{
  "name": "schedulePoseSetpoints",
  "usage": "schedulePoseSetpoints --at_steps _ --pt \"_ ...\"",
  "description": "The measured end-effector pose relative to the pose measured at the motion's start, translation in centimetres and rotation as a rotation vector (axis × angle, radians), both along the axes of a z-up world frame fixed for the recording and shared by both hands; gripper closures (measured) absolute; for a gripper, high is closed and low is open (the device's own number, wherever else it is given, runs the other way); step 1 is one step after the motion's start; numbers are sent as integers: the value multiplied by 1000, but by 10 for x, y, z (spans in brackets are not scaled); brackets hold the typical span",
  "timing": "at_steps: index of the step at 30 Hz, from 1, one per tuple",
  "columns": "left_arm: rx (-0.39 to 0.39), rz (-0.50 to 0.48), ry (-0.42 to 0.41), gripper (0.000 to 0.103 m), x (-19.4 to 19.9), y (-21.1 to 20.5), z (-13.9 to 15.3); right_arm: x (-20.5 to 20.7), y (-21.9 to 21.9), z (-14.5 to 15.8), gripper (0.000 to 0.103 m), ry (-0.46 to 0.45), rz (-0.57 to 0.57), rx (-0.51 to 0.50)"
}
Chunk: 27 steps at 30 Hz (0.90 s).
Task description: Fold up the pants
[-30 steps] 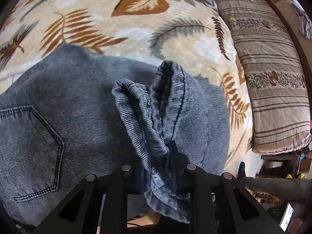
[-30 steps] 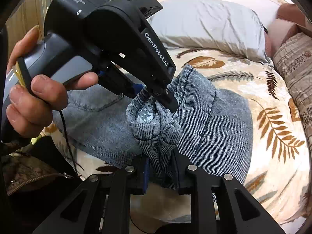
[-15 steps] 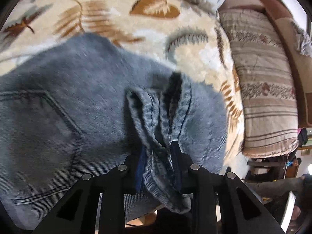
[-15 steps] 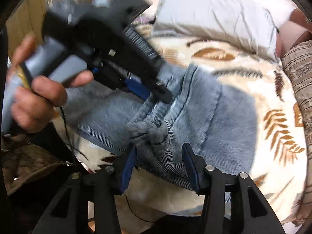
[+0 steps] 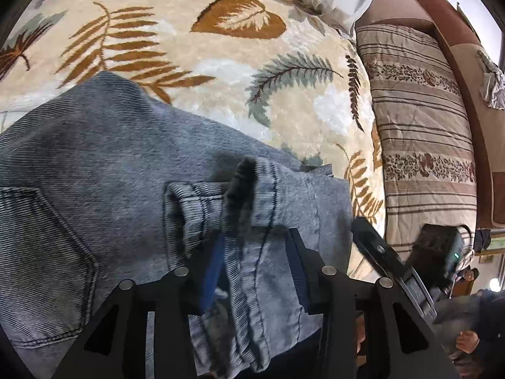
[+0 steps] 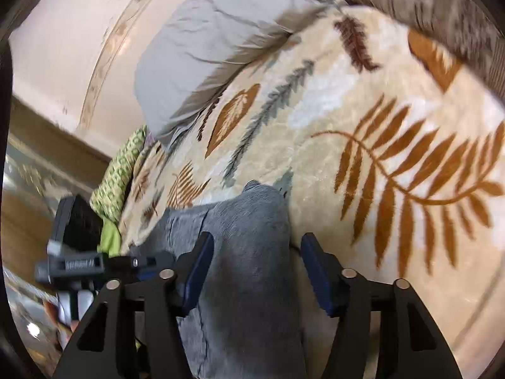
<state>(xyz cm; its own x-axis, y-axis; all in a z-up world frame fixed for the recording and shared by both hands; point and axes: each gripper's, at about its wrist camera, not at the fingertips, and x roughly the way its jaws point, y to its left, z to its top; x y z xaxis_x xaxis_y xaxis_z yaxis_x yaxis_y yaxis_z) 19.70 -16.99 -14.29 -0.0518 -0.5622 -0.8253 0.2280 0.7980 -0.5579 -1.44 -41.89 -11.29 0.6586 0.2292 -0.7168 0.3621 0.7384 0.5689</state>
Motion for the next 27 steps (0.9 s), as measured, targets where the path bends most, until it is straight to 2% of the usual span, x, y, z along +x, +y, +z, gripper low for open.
schedulePoseSetpoints --at_steps 1,2,3,4,5,6,8,10,11,14,17,20,23,27 --pt "-21 -4 -1 64 1 -5 -1 4 -5 -8 62 -3 -13 47" --pt "-36 -4 -1 70 2 -9 -2 10 -11 -12 78 -7 -13 79" --pt "-45 -6 -6 85 1 -11 -1 15 -14 -16 85 -7 -8 109" --pt "-53 -18 -7 92 -1 -12 1 18 -11 -13 88 -10 2 101" --pt "-50 -28 -15 95 -5 -13 6 17 -2 -3 91 -30 30 74" --pt "-40 -30 -33 95 -8 -11 8 19 7 12 91 -66 73 30" --pt "71 -39 -131 95 -16 -9 16 22 29 40 92 -126 168 -101" --pt "164 -24 -162 95 -17 -9 10 31 39 44 92 -81 204 -238" --pt "178 -22 -155 95 -16 -9 4 35 38 37 92 -46 203 -263" --pt "214 -32 -118 95 -17 -16 -15 38 27 12 91 42 180 -277" --pt "213 -32 -122 95 -16 -22 -25 29 15 -5 86 59 154 -267" --pt "216 -39 -136 95 -16 -30 -29 32 15 -20 86 64 160 -294" --pt "196 -34 -120 95 -12 -28 -35 32 15 -21 85 53 159 -299" --pt "160 -18 -64 95 -12 -5 -22 27 8 -4 72 62 136 -221"
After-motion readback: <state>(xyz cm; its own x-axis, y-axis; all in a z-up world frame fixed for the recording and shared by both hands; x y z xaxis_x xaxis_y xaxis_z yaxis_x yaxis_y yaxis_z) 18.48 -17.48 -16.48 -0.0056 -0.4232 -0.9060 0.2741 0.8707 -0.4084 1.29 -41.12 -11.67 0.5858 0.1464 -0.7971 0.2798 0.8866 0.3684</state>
